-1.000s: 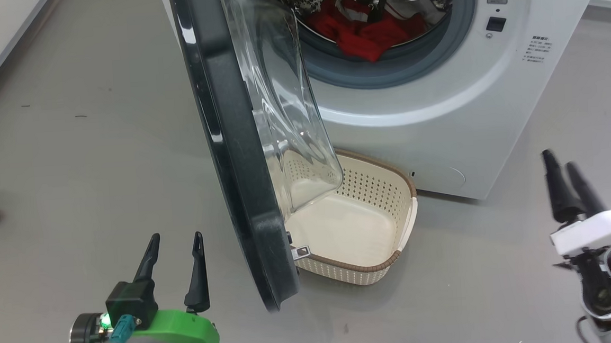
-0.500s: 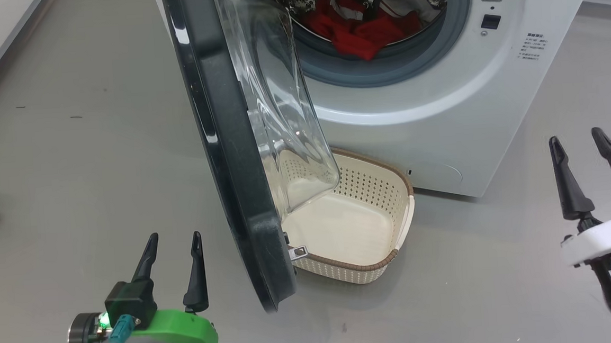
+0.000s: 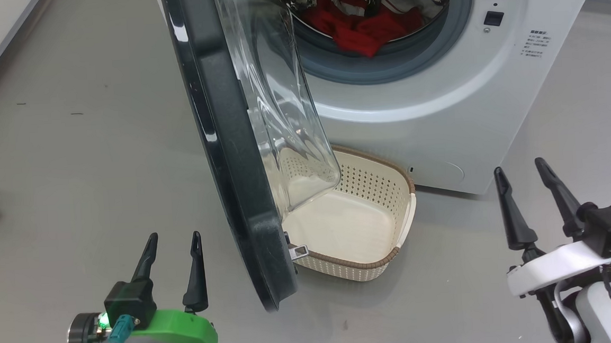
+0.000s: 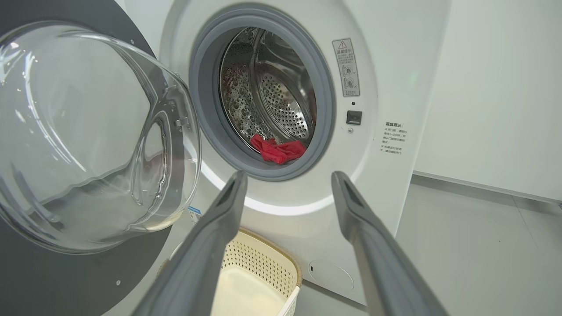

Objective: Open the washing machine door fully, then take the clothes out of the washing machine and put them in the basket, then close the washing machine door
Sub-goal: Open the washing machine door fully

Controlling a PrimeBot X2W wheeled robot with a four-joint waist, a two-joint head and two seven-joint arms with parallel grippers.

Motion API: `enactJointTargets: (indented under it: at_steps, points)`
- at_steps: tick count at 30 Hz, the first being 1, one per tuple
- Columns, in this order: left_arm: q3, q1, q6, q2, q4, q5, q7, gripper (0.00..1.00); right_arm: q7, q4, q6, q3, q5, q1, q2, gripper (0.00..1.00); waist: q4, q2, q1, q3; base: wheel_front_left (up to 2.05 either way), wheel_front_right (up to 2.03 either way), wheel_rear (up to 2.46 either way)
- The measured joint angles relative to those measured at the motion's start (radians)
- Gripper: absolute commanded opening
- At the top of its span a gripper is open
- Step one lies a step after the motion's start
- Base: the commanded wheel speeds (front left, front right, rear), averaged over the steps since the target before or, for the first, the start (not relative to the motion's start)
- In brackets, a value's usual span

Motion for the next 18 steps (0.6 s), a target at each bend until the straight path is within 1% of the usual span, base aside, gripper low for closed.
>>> enactJointTargets:
  at_steps: [9,18]
  points:
    - [-0.003,0.000,0.000,0.000,0.000,0.000,0.000,1.00,0.000,0.007,0.012,0.020,-0.042,0.019,0.047,1.00,0.003,0.0000,0.0000,0.003,0.00,0.00,0.00]
    - [-0.010,0.000,-0.001,0.000,0.001,-0.003,0.000,1.00,0.000,0.035,0.018,0.001,-0.058,0.024,0.072,1.00,0.008,0.0000,0.0000,-0.001,0.00,0.00,0.00]
